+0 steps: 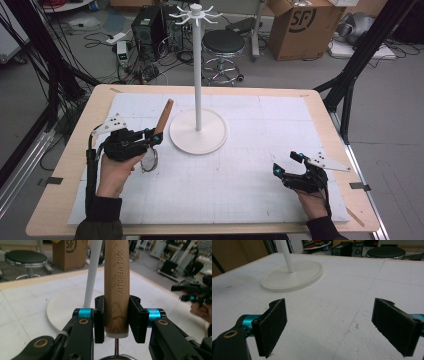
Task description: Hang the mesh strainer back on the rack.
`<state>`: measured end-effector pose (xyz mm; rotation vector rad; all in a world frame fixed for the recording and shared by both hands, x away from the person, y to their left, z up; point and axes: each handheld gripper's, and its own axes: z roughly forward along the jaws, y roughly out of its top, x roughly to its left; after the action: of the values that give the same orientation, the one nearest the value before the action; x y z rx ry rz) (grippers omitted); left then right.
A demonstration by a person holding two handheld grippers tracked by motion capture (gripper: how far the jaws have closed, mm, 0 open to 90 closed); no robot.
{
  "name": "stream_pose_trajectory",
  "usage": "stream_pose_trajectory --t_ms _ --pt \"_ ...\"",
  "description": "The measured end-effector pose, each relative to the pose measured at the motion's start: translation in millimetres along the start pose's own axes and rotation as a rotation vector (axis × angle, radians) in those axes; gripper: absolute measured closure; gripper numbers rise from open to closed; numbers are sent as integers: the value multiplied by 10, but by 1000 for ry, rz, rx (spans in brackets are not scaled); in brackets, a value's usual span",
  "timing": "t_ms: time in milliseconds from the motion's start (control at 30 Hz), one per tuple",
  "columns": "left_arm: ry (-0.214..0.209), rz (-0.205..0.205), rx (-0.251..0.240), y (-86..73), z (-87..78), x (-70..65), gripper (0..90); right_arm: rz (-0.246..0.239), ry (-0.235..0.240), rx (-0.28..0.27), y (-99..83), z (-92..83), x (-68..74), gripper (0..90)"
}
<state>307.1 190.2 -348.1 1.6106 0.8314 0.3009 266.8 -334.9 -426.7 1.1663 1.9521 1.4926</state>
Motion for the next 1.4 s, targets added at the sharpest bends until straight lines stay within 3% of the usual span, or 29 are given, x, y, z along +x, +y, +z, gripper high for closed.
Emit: stream_pose_trajectory --t_ms 233,433,633,700,867,1100,1400 --pt "-34 -10 -95 145 88 30 690 -7 -2 -10 -3 9 -6 120" --pt "-43 -31 -219 301 120 35 690 -11 -5 -26 4 -8 -7 120" --pt "-78 -54 -275 429 174 26 690 -8 1 -29 7 -10 2 120" --pt "-89 -44 -279 492 190 2 690 -9 1 -29 6 -7 -1 120" --pt "-106 -45 -359 656 213 -5 690 -7 6 -27 5 -1 4 120" --pt "-106 -14 -388 821 255 -90 690 -3 5 -36 11 -15 -1 120" --pt "-107 -9 -436 966 273 -108 690 3 10 -35 12 -22 1 120"
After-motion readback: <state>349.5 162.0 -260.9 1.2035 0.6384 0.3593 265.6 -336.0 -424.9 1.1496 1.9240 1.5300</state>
